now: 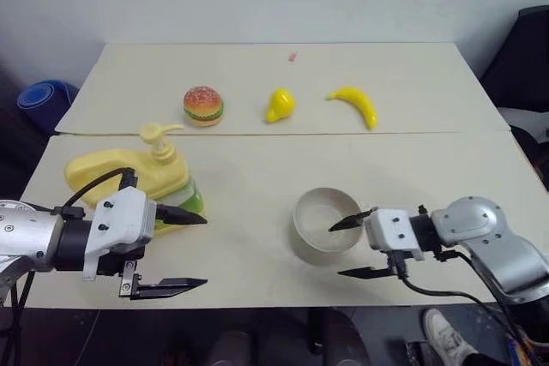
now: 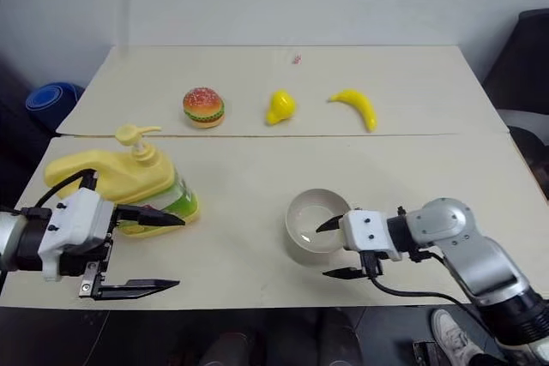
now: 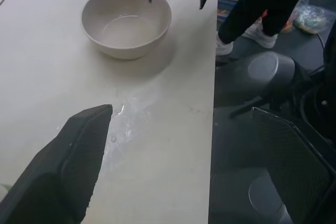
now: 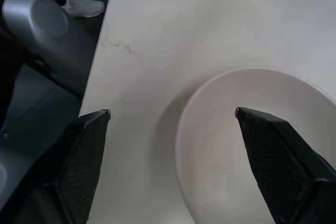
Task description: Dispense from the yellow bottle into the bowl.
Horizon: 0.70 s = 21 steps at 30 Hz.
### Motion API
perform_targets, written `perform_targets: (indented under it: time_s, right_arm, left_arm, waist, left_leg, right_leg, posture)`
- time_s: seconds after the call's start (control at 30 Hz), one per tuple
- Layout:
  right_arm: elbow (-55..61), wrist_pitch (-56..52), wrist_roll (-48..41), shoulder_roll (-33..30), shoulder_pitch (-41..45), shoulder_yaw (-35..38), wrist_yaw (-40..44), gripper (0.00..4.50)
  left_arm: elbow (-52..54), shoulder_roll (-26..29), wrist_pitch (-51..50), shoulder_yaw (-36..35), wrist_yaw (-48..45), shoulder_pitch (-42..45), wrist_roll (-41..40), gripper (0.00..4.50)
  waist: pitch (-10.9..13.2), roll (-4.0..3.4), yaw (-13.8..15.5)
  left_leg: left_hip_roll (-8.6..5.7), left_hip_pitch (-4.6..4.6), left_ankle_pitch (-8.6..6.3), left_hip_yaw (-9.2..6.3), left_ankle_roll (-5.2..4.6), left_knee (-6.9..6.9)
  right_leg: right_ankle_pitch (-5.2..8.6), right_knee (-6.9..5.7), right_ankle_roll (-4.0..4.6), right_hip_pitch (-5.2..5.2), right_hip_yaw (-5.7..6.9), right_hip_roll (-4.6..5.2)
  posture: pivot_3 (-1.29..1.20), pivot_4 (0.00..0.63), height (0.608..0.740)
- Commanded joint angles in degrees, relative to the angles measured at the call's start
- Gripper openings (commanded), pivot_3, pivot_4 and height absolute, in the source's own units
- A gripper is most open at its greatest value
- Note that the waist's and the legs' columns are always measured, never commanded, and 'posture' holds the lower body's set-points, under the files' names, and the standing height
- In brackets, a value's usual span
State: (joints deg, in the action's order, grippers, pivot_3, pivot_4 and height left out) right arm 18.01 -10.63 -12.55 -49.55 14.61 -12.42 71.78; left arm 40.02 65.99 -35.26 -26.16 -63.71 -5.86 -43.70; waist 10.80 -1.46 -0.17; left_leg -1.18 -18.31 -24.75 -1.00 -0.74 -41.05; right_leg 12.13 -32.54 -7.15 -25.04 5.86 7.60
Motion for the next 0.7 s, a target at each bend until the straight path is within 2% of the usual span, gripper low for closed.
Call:
perform_targets:
  time_s: [0.03, 0.13, 0.57, 0.7]
  right_arm:
    - [0.2, 1.5, 3.3, 1.2, -0.1, -2.0, -2.1, 3.08]
    - [-0.7, 1.8, 6.1, 2.3, -0.2, -2.9, -4.8, 2.00]
    - [-6.5, 7.5, 12.7, 5.6, -1.2, -6.0, -8.7, 2.00]
    - [-7.1, 8.6, 12.5, 5.9, -1.8, -5.7, -8.9, 0.75]
  left_arm:
    - [0.1, 0.7, 1.6, 0.8, -0.7, 1.6, 1.5, 4.50]
    - [-0.1, 0.5, 2.4, 1.7, -0.8, 2.1, 3.0, 4.50]
    - [-1.5, 0.3, 1.4, 4.6, 0.1, 6.9, 3.5, 4.50]
    - [-1.3, 0.1, 1.1, 4.8, 0.0, 7.4, 3.3, 4.50]
  waist:
    - [0.0, 0.00, 0.0]
    - [0.0, 0.00, 0.0]
    - [0.0, 0.01, 0.0]
    - [0.0, 0.01, 0.0]
  left_leg:
    - [0.00, 0.00, 0.00, 0.01, 0.01, 0.00]
    - [0.01, 0.00, 0.01, 0.01, 0.01, -0.01]
    - [0.01, -0.01, 0.01, 0.08, 0.01, -0.02]
    - [0.01, 0.00, 0.02, 0.10, 0.03, -0.02]
  right_leg:
    - [0.00, -0.02, 0.01, -0.01, 0.00, 0.00]
    - [0.01, -0.07, 0.02, -0.03, -0.03, -0.01]
    - [0.02, -0.13, 0.03, -0.08, -0.06, -0.03]
    - [0.02, -0.18, 0.04, -0.09, -0.06, -0.04]
  posture:
    - [0.00, 0.150, 0.740]
    - [0.00, 0.150, 0.740]
    - [0.00, 0.150, 0.740]
    - [0.00, 0.150, 0.740]
